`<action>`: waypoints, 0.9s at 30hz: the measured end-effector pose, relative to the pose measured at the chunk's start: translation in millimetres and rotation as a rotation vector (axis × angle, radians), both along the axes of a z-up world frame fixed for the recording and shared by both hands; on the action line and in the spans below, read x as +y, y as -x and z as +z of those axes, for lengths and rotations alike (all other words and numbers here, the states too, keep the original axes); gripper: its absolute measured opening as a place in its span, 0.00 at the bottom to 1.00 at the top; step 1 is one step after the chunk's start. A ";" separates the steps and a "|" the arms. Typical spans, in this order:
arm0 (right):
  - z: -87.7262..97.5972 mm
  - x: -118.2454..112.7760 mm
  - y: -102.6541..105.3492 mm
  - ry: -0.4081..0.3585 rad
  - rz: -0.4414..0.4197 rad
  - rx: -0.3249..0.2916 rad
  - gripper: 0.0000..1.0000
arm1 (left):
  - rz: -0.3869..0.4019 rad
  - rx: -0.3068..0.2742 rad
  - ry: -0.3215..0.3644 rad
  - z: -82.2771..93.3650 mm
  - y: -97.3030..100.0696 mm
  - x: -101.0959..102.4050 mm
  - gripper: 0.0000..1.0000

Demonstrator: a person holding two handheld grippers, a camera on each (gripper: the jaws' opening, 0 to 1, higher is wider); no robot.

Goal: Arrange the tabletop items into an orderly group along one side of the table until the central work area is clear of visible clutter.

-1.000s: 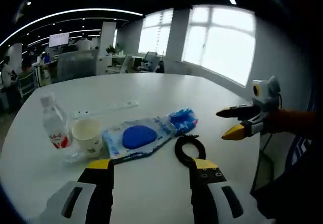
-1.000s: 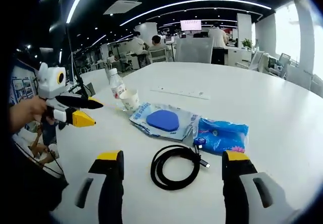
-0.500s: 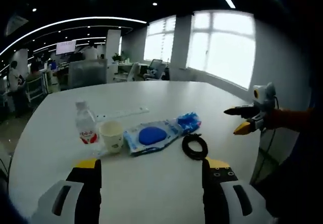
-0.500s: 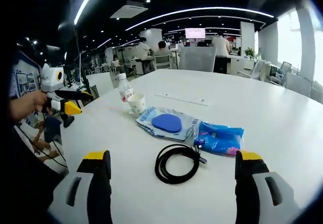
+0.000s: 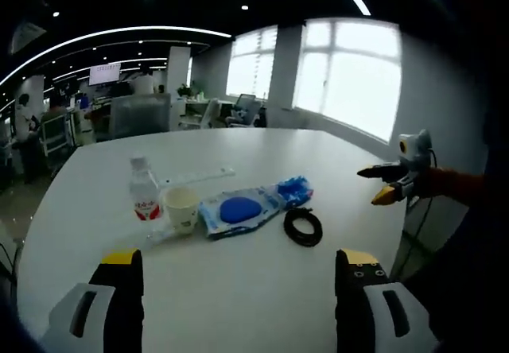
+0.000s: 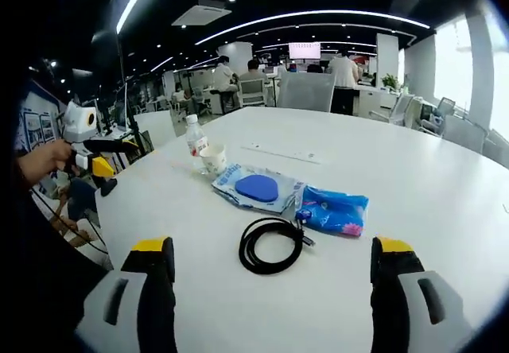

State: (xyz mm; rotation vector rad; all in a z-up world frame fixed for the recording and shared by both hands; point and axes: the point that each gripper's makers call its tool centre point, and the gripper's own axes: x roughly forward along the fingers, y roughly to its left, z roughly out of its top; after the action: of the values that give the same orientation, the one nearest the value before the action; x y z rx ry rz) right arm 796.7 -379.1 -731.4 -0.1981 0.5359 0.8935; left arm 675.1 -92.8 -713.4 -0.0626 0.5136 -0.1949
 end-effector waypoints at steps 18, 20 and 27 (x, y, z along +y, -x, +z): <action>3.3 1.9 14.4 -0.017 0.014 0.016 1.00 | -0.001 0.020 0.013 1.7 8.9 1.4 1.00; 2.7 2.2 14.2 -0.016 0.015 0.019 1.00 | -0.005 0.014 0.010 3.4 8.9 0.3 1.00; 5.4 2.5 14.9 -0.014 0.004 0.010 1.00 | -0.019 0.009 0.014 4.6 10.1 -2.2 1.00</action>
State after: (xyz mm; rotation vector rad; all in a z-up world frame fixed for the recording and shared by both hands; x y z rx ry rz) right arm 781.8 -376.6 -726.1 -0.1826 0.5384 0.9021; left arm 665.0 -95.0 -708.8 -0.0726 0.5218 -0.2166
